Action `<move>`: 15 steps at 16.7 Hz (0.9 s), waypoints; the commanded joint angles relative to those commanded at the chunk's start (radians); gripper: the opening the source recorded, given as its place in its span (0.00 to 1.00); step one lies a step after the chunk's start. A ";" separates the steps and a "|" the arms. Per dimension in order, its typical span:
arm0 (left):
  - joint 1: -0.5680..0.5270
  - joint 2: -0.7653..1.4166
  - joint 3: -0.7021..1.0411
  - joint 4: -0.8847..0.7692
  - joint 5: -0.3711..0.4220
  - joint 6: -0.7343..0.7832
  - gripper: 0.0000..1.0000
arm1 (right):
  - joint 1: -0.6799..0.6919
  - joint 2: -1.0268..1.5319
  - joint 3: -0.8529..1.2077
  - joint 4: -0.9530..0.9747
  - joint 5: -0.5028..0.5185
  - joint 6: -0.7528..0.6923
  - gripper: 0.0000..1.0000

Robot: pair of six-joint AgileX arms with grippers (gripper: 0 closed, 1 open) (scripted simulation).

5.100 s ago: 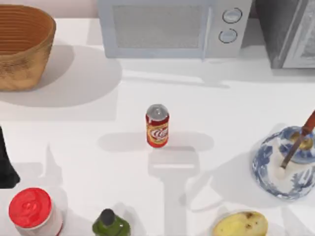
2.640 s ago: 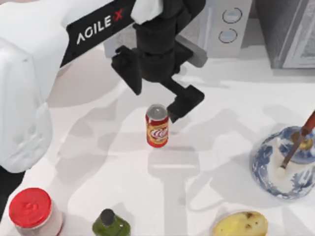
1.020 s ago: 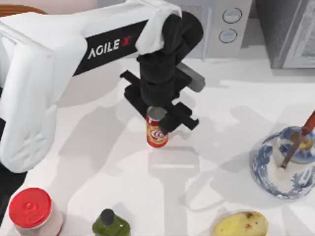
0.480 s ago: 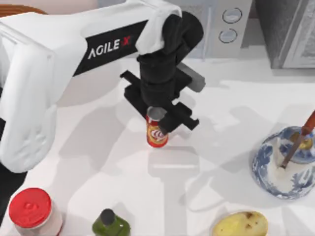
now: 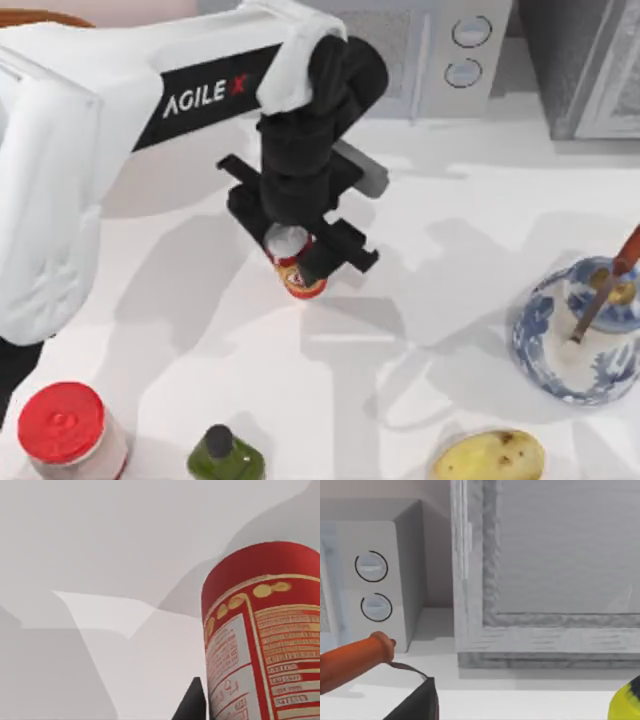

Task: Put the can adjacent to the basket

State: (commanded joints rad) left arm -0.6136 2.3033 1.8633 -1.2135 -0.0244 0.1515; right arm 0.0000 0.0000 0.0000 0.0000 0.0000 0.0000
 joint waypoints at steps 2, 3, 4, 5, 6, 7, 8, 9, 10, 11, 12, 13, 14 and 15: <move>0.073 -0.020 -0.087 -0.026 -0.028 -0.006 0.00 | 0.000 0.000 0.000 0.000 0.000 0.000 1.00; 0.125 -0.039 -0.136 -0.039 -0.041 -0.006 0.00 | 0.000 0.000 0.000 0.000 0.000 0.000 1.00; 0.187 -0.062 -0.187 -0.051 -0.053 -0.003 0.00 | 0.000 0.000 0.000 0.000 0.000 0.000 1.00; 0.260 -0.089 -0.236 -0.058 -0.062 0.004 0.00 | 0.000 0.000 0.000 0.000 0.000 0.000 1.00; 0.343 -0.119 -0.282 -0.061 -0.068 0.014 0.00 | 0.000 0.000 0.000 0.000 0.000 0.000 1.00; 0.433 -0.150 -0.322 -0.058 -0.070 0.028 0.00 | 0.000 0.000 0.000 0.000 0.000 0.000 1.00; 0.527 -0.179 -0.356 -0.048 -0.068 0.046 0.00 | 0.000 0.000 0.000 0.000 0.000 0.000 1.00; 0.618 -0.206 -0.383 -0.035 -0.062 0.067 0.00 | 0.000 0.000 0.000 0.000 0.000 0.000 1.00; 0.699 -0.231 -0.398 -0.016 -0.053 0.091 0.00 | 0.000 0.000 0.000 0.000 0.000 0.000 1.00; 0.770 -0.253 -0.404 0.008 -0.042 0.116 0.00 | 0.000 0.000 0.000 0.000 0.000 0.000 1.00; 0.830 -0.270 -0.400 0.034 -0.028 0.143 0.00 | 0.000 0.000 0.000 0.000 0.000 0.000 1.00; 0.879 -0.284 -0.389 0.060 -0.013 0.169 0.00 | 0.000 0.000 0.000 0.000 0.000 0.000 1.00; 0.918 -0.295 -0.376 0.085 0.001 0.193 0.00 | 0.000 0.000 0.000 0.000 0.000 0.000 1.00; 0.945 -0.301 -0.365 0.107 0.013 0.212 0.00 | 0.000 0.000 0.000 0.000 0.000 0.000 1.00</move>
State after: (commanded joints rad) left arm 0.3317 2.0021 1.4987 -1.1067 -0.0109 0.3635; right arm 0.0000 0.0000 0.0000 0.0000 0.0000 0.0000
